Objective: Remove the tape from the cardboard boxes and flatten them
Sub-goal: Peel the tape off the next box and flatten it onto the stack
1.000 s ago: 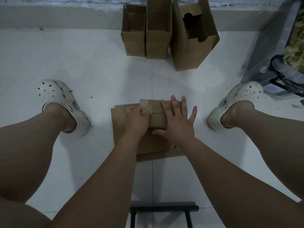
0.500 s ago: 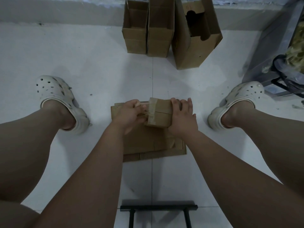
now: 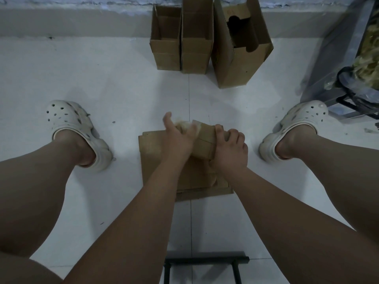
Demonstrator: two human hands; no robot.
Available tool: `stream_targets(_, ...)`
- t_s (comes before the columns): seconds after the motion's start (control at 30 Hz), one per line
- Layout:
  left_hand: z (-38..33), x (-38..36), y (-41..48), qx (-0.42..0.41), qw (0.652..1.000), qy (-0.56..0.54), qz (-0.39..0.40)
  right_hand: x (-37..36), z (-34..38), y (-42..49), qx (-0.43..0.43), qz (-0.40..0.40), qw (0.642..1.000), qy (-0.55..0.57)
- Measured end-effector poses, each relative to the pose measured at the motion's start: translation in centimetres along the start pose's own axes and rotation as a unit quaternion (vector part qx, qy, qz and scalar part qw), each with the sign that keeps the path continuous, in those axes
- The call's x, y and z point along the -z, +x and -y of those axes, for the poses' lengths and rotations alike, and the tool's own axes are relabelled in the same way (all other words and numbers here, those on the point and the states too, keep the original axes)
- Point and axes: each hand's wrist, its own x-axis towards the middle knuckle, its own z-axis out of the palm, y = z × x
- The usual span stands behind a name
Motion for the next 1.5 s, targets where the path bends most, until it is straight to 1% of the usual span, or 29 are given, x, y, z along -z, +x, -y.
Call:
stream_targets(0.03, 0.1, -0.5, -0.1, -0.029, 0.996, 0.089, 0.006, -0.1, 0.1, -0.1, 0.001, -0.005, 1.000, -0.007)
stream_targets(0.1, 0.4, -1.2, -0.2, -0.080, 0.967, 0.242, -0.003, -0.3, 0.4, -0.2, 0.000, -0.006, 1.000, -0.017)
stream_targets(0.13, 0.7, -1.3, -0.3, -0.099, 0.953, 0.285, -0.015, -0.3, 0.6, -0.2, -0.001, -0.004, 1.000, -0.020)
stream_targets(0.2, 1.1, -1.3, -0.2, -0.114, 0.945, 0.305, -0.033, -0.4, 0.9, -0.2, -0.002, 0.002, 1.000, -0.022)
stream_targets(0.27, 1.6, -1.4, -0.2, -0.122, 0.949, 0.288, -0.040, -0.4, 0.9, -0.2, -0.001, 0.005, 1.000, -0.018)
stream_targets(0.43, 2.1, -1.8, -0.3, -0.182, 0.946, 0.261, -0.066, -0.7, 0.9, -0.2, -0.003, 0.001, 1.000, -0.027)
stream_targets(0.5, 2.2, -1.9, -0.2, -0.200, 0.939, 0.274, -0.061, -0.9, 0.9, -0.3, -0.005, 0.000, 1.000, -0.025)
stream_targets(0.7, 1.8, -1.1, -0.1, -0.196, 0.935, 0.291, -0.044, -1.6, 0.9, -0.9, -0.009, -0.003, 1.000, -0.021)
stream_targets(0.77, 1.8, -0.7, -0.1, -0.208, 0.940, 0.267, -0.036, -1.7, 0.7, -1.0, -0.010, -0.001, 1.000, -0.013)
stream_targets(0.87, 1.8, 0.0, 0.5, -0.209, 0.958, 0.197, -0.020, -1.6, 0.4, -0.6, -0.005, 0.009, 1.000, 0.008)
stream_targets(0.97, 1.7, 0.6, 1.4, -0.198, 0.966, 0.164, 0.005, -1.5, 0.0, -0.2, -0.004, 0.036, 0.998, 0.048)
stream_targets(1.07, 1.4, 1.0, 2.0, -0.176, 0.970, 0.163, 0.035, -1.5, -0.8, -0.2, 0.006, 0.048, 0.995, 0.082)
stream_targets(1.17, 1.0, 1.6, 2.7, -0.141, 0.976, 0.144, 0.080, -1.5, -1.6, -0.1, 0.016, 0.058, 0.991, 0.118)
stream_targets(1.2, 0.9, 1.8, 2.7, -0.120, 0.982, 0.106, 0.103, -1.4, -1.8, -0.1, 0.018, 0.064, 0.989, 0.131)
stream_targets(1.27, 0.9, 2.2, 2.4, -0.070, 0.986, -0.008, 0.150, -1.3, -2.1, 0.1, 0.025, 0.071, 0.987, 0.144)
stream_targets(1.3, 0.9, 2.4, 2.3, -0.048, 0.984, -0.055, 0.162, -1.3, -2.1, 0.1, 0.031, 0.073, 0.987, 0.141)
stream_targets(1.33, 1.1, 2.4, 2.1, -0.033, 0.984, -0.072, 0.160, -1.3, -2.1, 0.2, 0.035, 0.073, 0.988, 0.133)
stream_targets(1.37, 1.2, 2.2, 2.1, -0.026, 0.987, -0.059, 0.149, -1.3, -2.1, 0.2, 0.036, 0.069, 0.990, 0.119)
stream_targets(1.43, 1.4, 1.8, 1.8, -0.026, 0.993, 0.004, 0.119, -1.4, -1.8, 0.0, 0.031, 0.050, 0.995, 0.084)
stream_targets(1.5, 1.1, 1.4, 1.4, -0.020, 0.994, 0.023, 0.109, -1.7, -1.3, -0.5, 0.021, 0.023, 0.997, 0.064)
